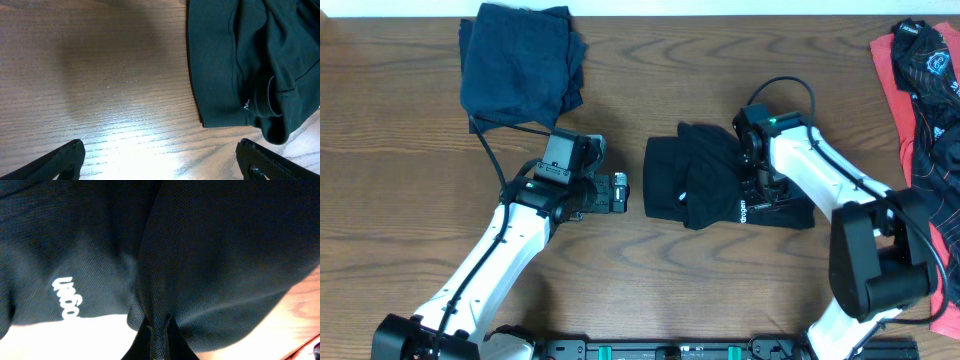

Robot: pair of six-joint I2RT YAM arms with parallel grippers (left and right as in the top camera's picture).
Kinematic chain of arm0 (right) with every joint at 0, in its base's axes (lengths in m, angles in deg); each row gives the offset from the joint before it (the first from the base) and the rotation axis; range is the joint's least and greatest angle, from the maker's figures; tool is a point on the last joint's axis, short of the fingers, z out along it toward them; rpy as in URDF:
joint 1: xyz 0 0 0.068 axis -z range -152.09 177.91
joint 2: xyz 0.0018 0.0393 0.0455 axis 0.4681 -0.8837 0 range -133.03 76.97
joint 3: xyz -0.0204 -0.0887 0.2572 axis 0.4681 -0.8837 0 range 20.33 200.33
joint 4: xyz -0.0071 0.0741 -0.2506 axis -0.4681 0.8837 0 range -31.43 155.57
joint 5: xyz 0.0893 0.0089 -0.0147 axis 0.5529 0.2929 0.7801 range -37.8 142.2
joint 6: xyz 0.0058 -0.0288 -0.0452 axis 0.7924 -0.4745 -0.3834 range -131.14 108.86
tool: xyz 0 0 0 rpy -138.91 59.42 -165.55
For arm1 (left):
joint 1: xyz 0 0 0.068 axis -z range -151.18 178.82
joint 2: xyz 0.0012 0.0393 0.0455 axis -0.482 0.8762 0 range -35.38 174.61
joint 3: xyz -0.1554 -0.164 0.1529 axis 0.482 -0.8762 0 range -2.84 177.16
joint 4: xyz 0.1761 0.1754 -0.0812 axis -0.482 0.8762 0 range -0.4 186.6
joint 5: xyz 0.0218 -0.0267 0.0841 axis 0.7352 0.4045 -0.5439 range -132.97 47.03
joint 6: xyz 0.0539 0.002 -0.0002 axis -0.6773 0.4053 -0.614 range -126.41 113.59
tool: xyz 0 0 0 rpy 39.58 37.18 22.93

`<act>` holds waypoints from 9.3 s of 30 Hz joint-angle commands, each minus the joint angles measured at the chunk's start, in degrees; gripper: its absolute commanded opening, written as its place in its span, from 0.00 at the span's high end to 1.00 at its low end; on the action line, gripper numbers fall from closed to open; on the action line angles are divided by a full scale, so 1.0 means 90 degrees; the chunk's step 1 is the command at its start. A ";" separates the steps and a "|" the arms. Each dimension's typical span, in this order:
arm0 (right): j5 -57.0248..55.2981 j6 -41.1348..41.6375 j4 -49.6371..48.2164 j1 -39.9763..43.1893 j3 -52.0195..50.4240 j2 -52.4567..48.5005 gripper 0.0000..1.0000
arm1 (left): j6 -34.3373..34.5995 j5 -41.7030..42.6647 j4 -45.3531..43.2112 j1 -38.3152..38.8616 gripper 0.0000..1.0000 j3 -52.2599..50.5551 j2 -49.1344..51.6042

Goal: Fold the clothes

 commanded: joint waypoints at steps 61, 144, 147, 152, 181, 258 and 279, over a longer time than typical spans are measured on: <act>0.1154 0.1052 -0.1530 0.0328 -0.0029 -0.0158 0.67 | -0.0056 0.0061 0.0046 -0.0027 0.02 -0.0049 0.0032; 0.2008 0.0724 -0.0141 0.0651 -0.0406 -0.0391 0.90 | -0.0056 0.0061 0.0068 -0.0027 0.02 -0.0049 0.0034; 0.1897 0.0777 -0.0100 0.0653 -0.0231 -0.0384 0.91 | -0.0056 0.0061 0.0068 -0.0027 0.02 -0.0049 0.0032; 0.1379 0.0908 0.0748 0.0653 0.0605 -0.0267 0.80 | -0.0056 0.0061 0.0068 -0.0027 0.02 -0.0049 0.0034; 0.2254 0.0396 0.1938 0.0629 0.1795 0.2183 0.01 | -0.1732 0.3257 -0.1394 -0.1234 0.02 0.1311 0.2679; 0.2246 0.0372 0.2385 0.0627 0.1583 0.2815 0.01 | -0.0231 0.1061 -0.1651 0.1129 0.94 0.2013 0.4816; 0.2198 0.0301 0.2069 0.0627 0.1581 0.2815 0.01 | -0.1795 -0.0228 0.0104 -0.0517 0.94 0.2013 0.3490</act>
